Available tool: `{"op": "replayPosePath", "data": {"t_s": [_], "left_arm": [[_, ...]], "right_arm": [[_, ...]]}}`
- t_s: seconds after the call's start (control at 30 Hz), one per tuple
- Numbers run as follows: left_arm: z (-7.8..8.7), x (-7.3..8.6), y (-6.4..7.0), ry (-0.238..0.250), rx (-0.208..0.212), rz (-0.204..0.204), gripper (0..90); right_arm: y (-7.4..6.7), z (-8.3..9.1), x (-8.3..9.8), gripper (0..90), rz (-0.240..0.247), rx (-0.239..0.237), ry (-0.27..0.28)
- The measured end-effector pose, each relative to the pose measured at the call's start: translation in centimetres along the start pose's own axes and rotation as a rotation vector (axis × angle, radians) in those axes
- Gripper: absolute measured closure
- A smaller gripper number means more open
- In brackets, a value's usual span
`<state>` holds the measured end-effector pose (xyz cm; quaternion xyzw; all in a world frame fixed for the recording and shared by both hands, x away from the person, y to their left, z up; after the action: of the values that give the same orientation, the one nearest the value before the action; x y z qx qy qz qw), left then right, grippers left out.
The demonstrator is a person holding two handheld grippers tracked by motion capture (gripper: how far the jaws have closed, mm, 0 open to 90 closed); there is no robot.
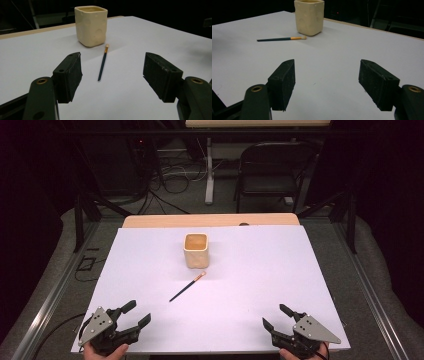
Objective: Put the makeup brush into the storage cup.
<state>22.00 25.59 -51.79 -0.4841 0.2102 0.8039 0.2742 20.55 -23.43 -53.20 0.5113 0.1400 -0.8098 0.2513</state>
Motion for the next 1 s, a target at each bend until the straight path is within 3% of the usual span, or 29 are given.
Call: {"op": "replayPosePath", "data": {"t_s": [0.83,1.0], "left_arm": [[0.04,-0.08,0.30,-0.009,-0.014,-0.008,31.2],[0.02,-0.29,0.15,-0.005,-0.011,0.011,31.2]], "right_arm": [[-0.44,-0.11,-0.24,29.2,0.036,-0.002,0.001],[-0.48,-0.05,-0.24,29.2,0.036,0.001,0.004]]}}
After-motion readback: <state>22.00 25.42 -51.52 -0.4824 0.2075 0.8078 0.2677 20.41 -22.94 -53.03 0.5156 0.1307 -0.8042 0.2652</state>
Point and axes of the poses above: each handheld gripper's, and its own axes: z roughly backward along the jaws, x roughly out of its underside, y roughly to its right, the point moved 1 cm from there along -z, roughly forward along the jaws, and after that the axes turned 9 degrees about -y, right-handed, at the moved point
